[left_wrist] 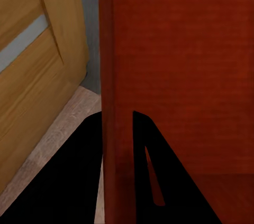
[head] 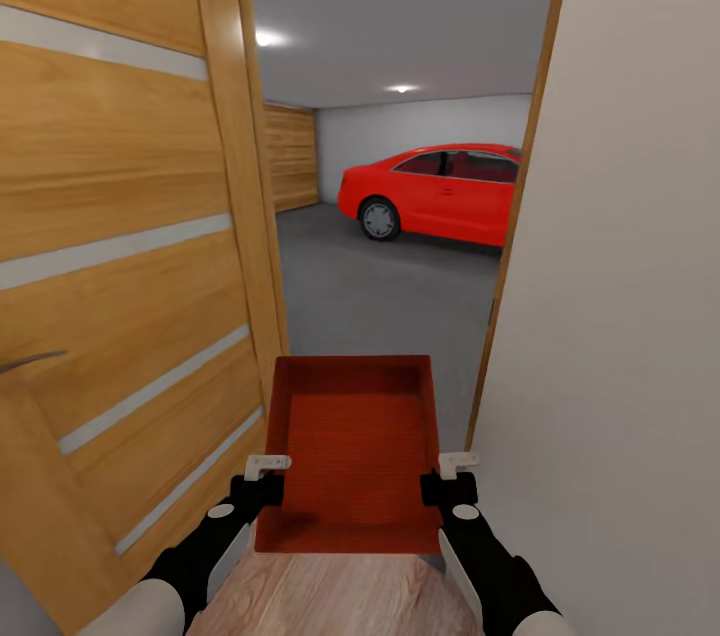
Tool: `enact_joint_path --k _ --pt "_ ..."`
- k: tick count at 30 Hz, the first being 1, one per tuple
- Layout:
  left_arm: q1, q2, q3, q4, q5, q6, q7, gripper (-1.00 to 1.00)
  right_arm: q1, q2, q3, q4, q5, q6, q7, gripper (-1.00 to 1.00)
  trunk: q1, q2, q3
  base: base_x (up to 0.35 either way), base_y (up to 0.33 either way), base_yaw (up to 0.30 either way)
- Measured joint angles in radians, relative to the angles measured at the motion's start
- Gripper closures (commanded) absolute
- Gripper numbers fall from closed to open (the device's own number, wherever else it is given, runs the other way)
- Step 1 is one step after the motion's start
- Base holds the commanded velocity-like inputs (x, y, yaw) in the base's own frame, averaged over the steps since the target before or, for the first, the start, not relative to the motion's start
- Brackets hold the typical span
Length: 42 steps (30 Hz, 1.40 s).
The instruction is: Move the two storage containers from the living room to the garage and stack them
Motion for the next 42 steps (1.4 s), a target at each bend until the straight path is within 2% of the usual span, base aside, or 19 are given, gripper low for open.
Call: enact_joint_path --k 9,20,30,42 --pt "0.000 0.000 0.000 0.000 0.001 -0.001 0.000 1.00 0.000 0.000 0.002 -0.001 -0.001 0.001 -0.001 1.00 0.000 0.000 0.001 0.018 0.034 -0.014" --pt "0.000 0.000 -0.001 0.000 0.000 0.000 0.000 1.00 0.000 0.000 0.000 0.002 0.000 -0.002 0.000 1.00 0.000 0.000 0.001 0.135 0.252 -0.009" --pt "0.000 0.000 0.000 0.000 0.001 -0.001 0.000 1.00 0.000 -0.001 0.001 -0.001 0.000 0.001 0.000 1.00 0.000 0.000 0.005 0.040 0.061 -0.193" --pt "0.000 0.000 0.000 0.000 0.000 0.000 0.000 1.00 0.000 0.000 0.000 0.001 0.000 -0.001 0.000 1.00 0.000 0.000 0.008 0.067 0.271 -0.060"
